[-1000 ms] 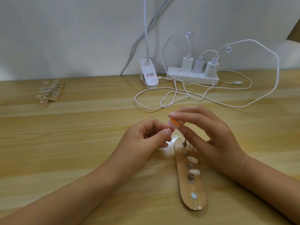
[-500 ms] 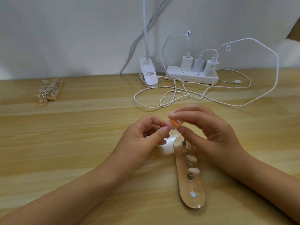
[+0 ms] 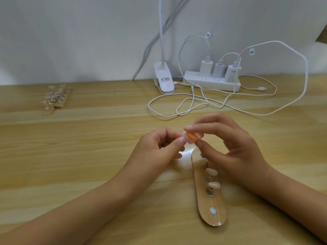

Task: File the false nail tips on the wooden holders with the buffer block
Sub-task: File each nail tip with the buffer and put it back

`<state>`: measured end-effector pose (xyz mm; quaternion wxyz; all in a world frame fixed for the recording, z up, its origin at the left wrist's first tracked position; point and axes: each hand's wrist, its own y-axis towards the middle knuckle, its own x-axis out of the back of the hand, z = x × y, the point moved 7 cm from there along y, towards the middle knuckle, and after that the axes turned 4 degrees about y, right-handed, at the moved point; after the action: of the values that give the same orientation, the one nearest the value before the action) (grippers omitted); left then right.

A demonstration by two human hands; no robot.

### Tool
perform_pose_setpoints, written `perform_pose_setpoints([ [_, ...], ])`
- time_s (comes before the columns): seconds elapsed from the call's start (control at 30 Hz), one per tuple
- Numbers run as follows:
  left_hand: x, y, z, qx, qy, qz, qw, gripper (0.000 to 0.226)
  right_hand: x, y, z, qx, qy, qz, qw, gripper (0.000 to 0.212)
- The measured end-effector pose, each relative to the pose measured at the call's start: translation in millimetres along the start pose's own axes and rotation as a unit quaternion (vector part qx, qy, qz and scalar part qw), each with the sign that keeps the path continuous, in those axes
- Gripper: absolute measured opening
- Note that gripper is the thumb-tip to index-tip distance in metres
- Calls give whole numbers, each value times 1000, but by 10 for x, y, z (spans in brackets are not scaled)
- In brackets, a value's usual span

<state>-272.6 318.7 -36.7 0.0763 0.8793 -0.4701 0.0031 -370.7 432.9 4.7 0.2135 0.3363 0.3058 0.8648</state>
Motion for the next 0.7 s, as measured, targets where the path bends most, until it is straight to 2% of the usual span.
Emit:
perform_pose_setpoints([
  [0.1, 5, 2, 8, 2, -2, -2, 1000, 12, 18, 6, -68, -34, 19, -5, 999, 25],
  [0.2, -11, -2, -6, -6, -1, 6, 1000, 15, 2, 0, -24, -4, 9, 6, 1000, 25],
  [0.27, -8, -2, -13, -11, -6, 10, 1000, 16, 3, 2, -61, -21, 29, 8, 999, 25],
  [0.4, -16, -8, -42, -19, -10, 24, 999, 3, 4, -6, -129, -47, 62, 5, 997, 28],
  [0.53, -20, -13, -46, -26, 3, 29, 999, 5, 0, -7, -170, -70, 91, 9, 993, 29],
  [0.7, -23, -10, -43, -26, 11, 28, 999, 7, -1, 4, -124, -44, 74, 8, 996, 27],
])
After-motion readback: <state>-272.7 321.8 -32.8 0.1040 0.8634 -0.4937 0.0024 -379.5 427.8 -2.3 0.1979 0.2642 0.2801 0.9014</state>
